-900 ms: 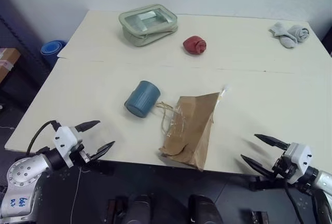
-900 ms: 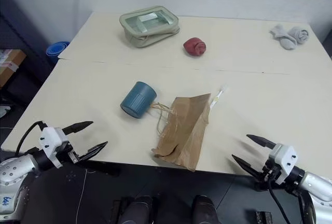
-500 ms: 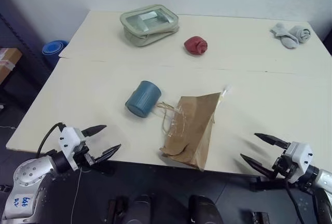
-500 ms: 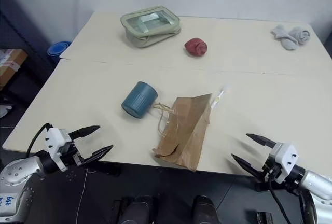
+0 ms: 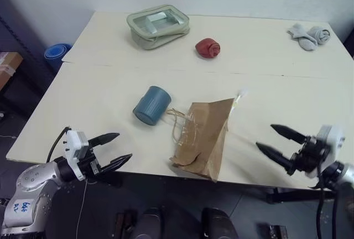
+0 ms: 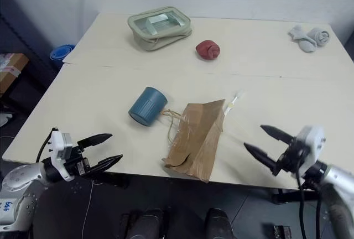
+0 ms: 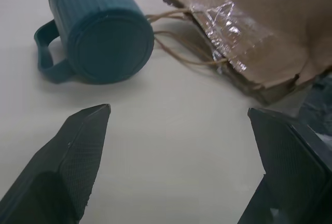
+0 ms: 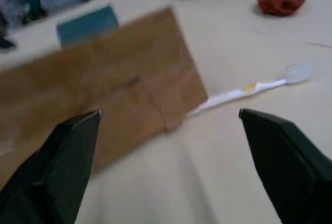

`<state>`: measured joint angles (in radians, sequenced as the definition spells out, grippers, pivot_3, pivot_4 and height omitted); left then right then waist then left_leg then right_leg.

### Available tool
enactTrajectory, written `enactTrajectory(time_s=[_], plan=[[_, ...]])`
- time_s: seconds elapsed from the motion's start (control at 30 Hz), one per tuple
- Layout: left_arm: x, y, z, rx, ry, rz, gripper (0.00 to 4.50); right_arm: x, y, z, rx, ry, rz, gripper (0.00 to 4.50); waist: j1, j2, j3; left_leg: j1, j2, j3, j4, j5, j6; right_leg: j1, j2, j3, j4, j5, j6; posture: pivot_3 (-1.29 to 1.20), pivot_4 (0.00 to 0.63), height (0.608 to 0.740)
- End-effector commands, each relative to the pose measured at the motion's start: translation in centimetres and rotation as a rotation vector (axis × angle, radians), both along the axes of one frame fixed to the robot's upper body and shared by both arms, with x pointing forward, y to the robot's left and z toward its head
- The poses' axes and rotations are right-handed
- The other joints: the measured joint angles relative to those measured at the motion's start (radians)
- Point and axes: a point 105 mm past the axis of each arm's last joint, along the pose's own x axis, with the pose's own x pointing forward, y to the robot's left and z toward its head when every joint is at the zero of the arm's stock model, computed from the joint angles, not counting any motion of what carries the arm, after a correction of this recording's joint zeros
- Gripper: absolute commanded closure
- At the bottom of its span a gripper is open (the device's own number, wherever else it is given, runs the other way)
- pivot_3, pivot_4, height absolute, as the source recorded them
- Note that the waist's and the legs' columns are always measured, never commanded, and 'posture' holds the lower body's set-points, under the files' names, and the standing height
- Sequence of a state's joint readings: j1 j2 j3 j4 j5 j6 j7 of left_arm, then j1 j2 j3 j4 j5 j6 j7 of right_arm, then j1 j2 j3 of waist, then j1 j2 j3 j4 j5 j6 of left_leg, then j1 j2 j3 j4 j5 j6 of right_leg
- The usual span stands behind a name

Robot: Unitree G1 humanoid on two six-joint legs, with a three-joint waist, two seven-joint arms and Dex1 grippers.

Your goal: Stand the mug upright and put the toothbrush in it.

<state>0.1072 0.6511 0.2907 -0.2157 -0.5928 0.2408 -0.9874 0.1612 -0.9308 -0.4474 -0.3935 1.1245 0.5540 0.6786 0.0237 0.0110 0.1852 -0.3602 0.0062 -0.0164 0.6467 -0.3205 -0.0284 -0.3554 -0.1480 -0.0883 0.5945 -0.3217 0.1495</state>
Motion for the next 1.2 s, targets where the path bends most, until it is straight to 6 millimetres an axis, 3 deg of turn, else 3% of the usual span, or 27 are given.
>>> enactTrajectory(time_s=[0.03, 0.13, 0.27, 0.4, 0.47, 0.6, 0.7, 0.83, 0.93, 1.07, 1.2], plan=[[-0.1, -1.2, 0.4, -0.018, -0.010, -0.063, 0.00, -0.7, 2.7, 2.4, 0.092, 0.207, 0.075, 0.07, 0.001, 0.000, 0.000, 0.000, 0.000, 0.000, 0.000, 0.000, 0.000, 0.000, 0.000, 0.000, 0.000, 0.000, 0.000, 0.00, 0.150, 0.740], [0.1, -1.6, 0.4, -0.026, -0.011, -0.086, 0.00, -0.4, 4.1, 2.2, 0.051, 0.404, 0.075, 0.07, 0.002, -0.001, 0.000, -0.003, 0.003, 0.001, 0.002, -0.002, 0.001, -0.001, 0.002, 0.000, -0.001, 0.001, -0.001, 0.00, 0.150, 0.740], [0.0, -2.5, 0.3, -0.009, -0.009, -0.131, 0.00, 0.5, 5.2, 0.1, -0.100, 0.563, -0.001, 0.07, 0.001, -0.003, 0.001, -0.010, 0.004, 0.001, 0.006, -0.002, 0.001, -0.005, 0.003, -0.002, -0.002, 0.001, -0.001, 0.00, 0.150, 0.740], [-1.0, -4.9, 1.7, -0.005, -0.065, -0.254, 0.00, 2.7, 9.0, 0.4, -0.062, 0.563, 0.047, 0.07, -0.001, -0.005, 0.002, -0.012, 0.004, 0.002, 0.009, -0.002, 0.001, -0.006, 0.003, -0.002, -0.002, 0.002, -0.001, 0.00, 0.150, 0.740], [-1.4, -5.6, 2.0, -0.002, -0.080, -0.281, 0.00, 3.0, 9.8, 0.3, -0.088, 0.572, 0.068, 0.07, -0.001, -0.005, 0.002, -0.015, 0.004, 0.002, 0.011, -0.002, 0.001, -0.010, 0.003, -0.001, -0.001, 0.002, -0.001, 0.00, 0.150, 0.740], [-1.9, -6.4, 2.1, 0.003, -0.090, -0.299, 0.00, 3.5, 10.0, 0.0, -0.116, 0.600, 0.071, 0.99, 0.004, -0.005, 0.002, -0.018, 0.004, 0.001, 0.013, -0.002, 0.002, -0.014, 0.003, -0.002, 0.002, 0.003, 0.000, 0.00, 0.150, 0.740], [-2.2, -6.2, 1.8, 0.005, -0.086, -0.293, 0.00, 3.6, 10.1, 0.9, -0.109, 0.582, 0.094, 1.92, 0.002, -0.005, 0.002, -0.025, 0.004, 0.001, 0.016, -0.003, 0.002, -0.019, 0.003, -0.002, 0.003, 0.003, 0.000, 0.00, 0.150, 0.740], [-2.3, -6.2, 1.3, 0.015, -0.086, -0.286, 0.00, 3.9, 8.8, 3.4, -0.041, 0.547, 0.141, 1.92, 0.000, -0.005, 0.002, -0.027, 0.004, 0.002, 0.018, -0.003, 0.002, -0.021, 0.003, -0.002, 0.005, 0.003, -0.001, 0.00, 0.150, 0.740], [-2.2, -6.2, 1.1, 0.007, -0.084, -0.288, 0.00, 3.0, 8.2, 4.9, -0.028, 0.550, 0.234, 1.36, 0.002, -0.005, 0.002, -0.027, 0.004, 0.002, 0.018, -0.003, 0.003, -0.021, 0.004, -0.001, 0.005, 0.003, -0.001, 0.00, 0.150, 0.740], [-2.3, -6.3, 0.7, 0.015, -0.066, -0.313, 0.00, 2.7, 8.5, 4.8, -0.049, 0.578, 0.271, 0.08, 0.002, -0.005, 0.002, -0.027, 0.004, 0.002, 0.018, -0.003, 0.004, -0.021, 0.003, -0.001, 0.005, 0.003, -0.001, 0.00, 0.150, 0.740], [-1.9, -6.4, 0.6, 0.028, -0.085, -0.310, 0.00, 3.5, 9.9, 3.7, -0.065, 0.601, 0.264, 0.04, -0.002, -0.005, 0.002, -0.027, 0.004, 0.002, 0.018, -0.003, 0.004, -0.021, 0.004, -0.001, 0.006, 0.003, -0.001, 0.00, 0.150, 0.740]])
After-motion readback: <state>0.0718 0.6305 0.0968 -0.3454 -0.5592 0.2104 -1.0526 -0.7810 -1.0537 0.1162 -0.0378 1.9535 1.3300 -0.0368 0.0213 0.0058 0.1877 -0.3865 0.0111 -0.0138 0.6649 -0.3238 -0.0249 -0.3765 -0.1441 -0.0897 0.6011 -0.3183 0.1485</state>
